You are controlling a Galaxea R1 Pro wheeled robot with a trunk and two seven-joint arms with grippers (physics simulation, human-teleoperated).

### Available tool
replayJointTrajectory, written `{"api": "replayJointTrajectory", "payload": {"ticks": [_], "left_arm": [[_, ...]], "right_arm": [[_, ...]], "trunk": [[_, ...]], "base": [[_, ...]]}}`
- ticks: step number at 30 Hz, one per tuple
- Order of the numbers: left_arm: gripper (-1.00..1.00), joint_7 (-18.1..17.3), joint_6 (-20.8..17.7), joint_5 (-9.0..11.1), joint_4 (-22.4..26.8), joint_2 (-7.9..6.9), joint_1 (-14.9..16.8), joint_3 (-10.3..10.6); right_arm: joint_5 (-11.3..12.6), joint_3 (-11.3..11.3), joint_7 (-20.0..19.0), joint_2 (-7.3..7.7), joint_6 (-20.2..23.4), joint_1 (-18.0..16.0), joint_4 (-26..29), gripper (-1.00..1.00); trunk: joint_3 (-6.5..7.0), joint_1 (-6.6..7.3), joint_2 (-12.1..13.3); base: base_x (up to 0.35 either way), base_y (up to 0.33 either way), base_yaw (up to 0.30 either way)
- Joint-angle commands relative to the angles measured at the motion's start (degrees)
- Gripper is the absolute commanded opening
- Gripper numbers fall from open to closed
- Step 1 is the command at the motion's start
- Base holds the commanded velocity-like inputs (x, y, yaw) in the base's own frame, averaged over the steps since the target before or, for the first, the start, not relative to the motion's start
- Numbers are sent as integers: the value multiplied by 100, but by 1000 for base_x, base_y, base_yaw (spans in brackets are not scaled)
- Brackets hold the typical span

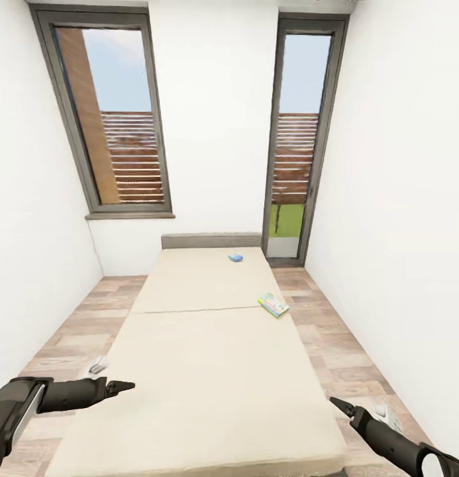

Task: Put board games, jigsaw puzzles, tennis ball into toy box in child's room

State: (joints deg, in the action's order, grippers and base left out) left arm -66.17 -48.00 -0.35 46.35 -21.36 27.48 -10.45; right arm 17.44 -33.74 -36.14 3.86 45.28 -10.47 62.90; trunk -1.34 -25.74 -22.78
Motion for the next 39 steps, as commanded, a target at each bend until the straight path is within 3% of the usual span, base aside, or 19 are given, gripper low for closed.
{"api": "replayJointTrajectory", "payload": {"ticks": [1, 16, 31, 39], "left_arm": [[100, -21, -54, -5, 6, 0, 3, -10], [100, -17, -47, -9, 6, 0, 3, -10], [100, -3, -43, -9, 6, 0, 3, -10], [100, -9, -43, -1, 6, 0, 3, -10]], "right_arm": [[8, -10, -15, -6, 34, -8, -3, 100], [5, -7, 22, -22, 11, -8, -4, 100], [-57, 28, 69, -32, -9, -9, 7, 100], [-91, 58, 82, -34, -10, -8, 19, 100]], "trunk": [[-14, -4, -14], [-14, -4, -14], [-14, -4, -14], [-14, -4, -14]], "base": [[0, -292, -281], [34, -298, -281], [151, -300, -281], [89, -126, -281]]}}
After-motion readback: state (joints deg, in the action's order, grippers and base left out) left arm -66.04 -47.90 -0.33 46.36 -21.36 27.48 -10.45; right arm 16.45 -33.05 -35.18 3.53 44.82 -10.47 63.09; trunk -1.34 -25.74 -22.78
